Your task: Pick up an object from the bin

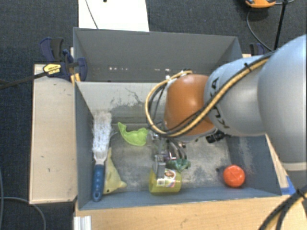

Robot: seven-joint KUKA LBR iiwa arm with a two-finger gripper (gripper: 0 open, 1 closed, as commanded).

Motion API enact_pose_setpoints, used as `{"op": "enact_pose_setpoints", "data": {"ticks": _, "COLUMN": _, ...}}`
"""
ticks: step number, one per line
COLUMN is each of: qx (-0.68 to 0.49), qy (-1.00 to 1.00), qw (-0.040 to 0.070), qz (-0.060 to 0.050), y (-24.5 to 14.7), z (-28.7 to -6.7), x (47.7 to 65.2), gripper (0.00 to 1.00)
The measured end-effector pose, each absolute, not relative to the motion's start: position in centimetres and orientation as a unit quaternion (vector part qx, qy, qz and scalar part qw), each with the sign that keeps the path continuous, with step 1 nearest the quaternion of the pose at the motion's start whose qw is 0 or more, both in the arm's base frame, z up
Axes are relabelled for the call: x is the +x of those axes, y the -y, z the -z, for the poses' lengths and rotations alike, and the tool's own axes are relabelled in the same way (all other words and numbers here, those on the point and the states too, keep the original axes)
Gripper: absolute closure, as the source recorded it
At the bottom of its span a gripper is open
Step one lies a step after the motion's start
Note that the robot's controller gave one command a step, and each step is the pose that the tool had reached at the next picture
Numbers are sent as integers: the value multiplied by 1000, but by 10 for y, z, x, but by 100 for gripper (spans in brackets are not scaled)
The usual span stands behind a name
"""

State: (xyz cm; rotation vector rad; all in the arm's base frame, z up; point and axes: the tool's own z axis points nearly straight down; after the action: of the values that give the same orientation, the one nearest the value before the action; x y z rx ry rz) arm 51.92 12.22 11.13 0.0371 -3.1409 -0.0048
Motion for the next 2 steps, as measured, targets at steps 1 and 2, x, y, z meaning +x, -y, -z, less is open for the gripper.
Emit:
{"op": "enact_pose_setpoints", "data": {"ticks": 1, "qx": -5, "qy": 1000, "qw": -1, "qz": 0, "y": -114, "z": -158, "x": 511, "gripper": 100}}
{"op": "enact_pose_setpoints", "data": {"ticks": 2, "qx": -6, "qy": 1000, "qw": -1, "qz": 1, "y": -114, "z": -158, "x": 511, "gripper": 0}}
